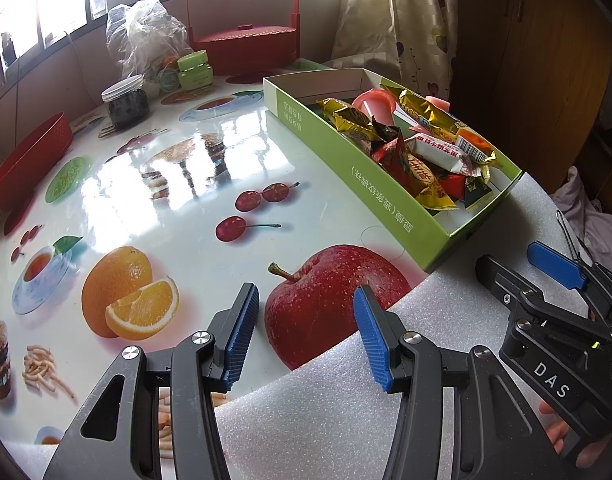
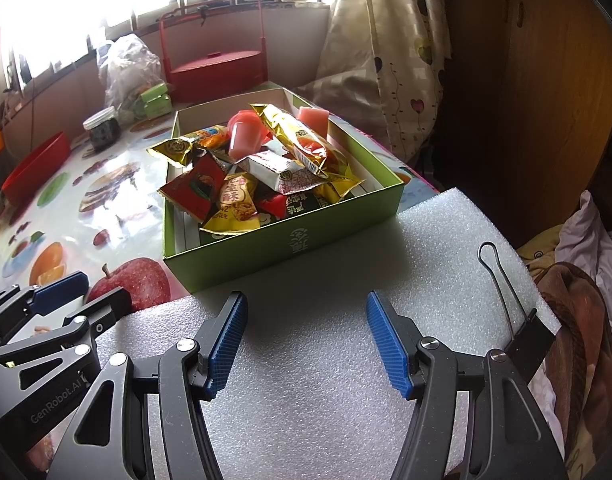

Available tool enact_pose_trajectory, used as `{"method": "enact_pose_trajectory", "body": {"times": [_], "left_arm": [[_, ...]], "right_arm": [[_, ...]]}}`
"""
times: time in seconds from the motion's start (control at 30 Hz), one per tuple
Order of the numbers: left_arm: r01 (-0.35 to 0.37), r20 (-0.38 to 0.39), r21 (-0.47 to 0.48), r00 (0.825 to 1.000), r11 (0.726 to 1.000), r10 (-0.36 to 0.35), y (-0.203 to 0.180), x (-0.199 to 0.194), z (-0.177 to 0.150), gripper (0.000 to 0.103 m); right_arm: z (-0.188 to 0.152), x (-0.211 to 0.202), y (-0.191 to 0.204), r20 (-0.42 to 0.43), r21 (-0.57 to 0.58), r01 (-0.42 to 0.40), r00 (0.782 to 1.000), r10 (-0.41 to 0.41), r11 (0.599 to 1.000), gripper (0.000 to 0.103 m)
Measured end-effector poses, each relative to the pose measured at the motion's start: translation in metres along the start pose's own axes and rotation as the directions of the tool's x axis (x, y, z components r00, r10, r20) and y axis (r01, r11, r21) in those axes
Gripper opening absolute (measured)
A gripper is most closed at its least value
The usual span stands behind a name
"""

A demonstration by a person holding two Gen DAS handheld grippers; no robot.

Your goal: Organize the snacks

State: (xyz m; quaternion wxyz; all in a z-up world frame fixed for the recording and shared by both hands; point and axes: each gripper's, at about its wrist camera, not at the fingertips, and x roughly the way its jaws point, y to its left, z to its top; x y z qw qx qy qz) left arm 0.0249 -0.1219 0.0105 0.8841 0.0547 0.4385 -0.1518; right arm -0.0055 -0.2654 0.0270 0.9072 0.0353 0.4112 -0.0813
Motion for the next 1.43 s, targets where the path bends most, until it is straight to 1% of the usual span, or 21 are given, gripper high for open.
{"method": "enact_pose_trajectory", "body": {"times": [1.03,1.43], "left_arm": [[0.000,0.001,0.000,1.000,1.000,0.000,0.0002,-0.0002,-0.0002,0.051],[0.011,0.003,-0.010,1.000,1.000,-0.011,0.0017,-0.0015,0.0016,0.051]], "right_arm": [[0.0007,0.0000,-0.0019,0.004,0.001,0.002,1.000,-0.002,1.000,0.062],[0.0008,0.0002,-0.0029,0.006,0.002,0.002,1.000,-0.002,1.000,0.062]]}}
